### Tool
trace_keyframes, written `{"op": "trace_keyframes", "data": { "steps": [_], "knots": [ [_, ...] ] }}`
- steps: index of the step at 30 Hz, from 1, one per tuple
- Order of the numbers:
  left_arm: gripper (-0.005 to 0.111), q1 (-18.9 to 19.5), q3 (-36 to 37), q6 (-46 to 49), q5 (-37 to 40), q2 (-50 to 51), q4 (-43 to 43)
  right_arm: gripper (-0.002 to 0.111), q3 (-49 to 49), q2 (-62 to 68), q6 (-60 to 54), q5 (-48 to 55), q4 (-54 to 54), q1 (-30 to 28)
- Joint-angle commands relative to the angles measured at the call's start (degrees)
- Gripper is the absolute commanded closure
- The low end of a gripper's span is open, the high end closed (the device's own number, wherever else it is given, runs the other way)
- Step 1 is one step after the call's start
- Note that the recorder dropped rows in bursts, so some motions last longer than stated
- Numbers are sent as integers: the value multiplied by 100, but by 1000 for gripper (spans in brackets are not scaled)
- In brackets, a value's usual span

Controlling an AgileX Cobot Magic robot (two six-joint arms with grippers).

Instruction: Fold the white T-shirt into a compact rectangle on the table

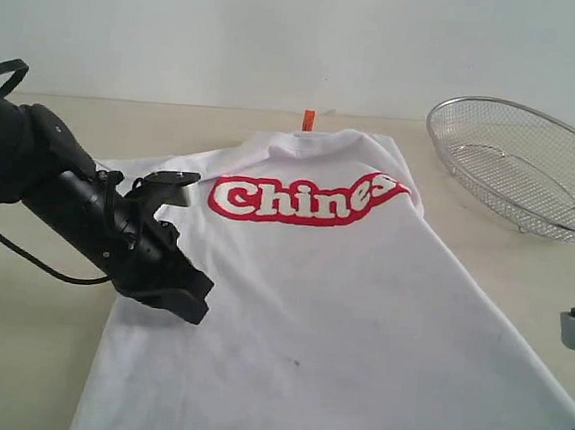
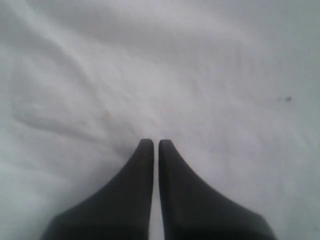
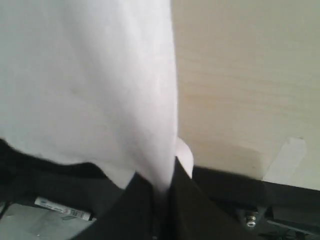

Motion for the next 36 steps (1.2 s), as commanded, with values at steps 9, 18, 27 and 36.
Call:
{"op": "trace_keyframes", "data": {
  "steps": [9, 18, 27, 36],
  "knots": [
    [102, 12, -21, 30, -39, -176, 9, 76, 90, -58, 170, -666, -355, -9],
    [102, 12, -21, 30, 331, -416, 9, 42, -73, -58, 739, -782, -637, -9],
    [102, 12, 286, -116, 722, -1191, 79, 107, -838, 181, -784, -1773, 1501, -9],
    [102, 12, 1927, -540, -237, -2492, -291, 107, -1392, 1517, -1655, -1654, 2205, 106]
  ]
}}
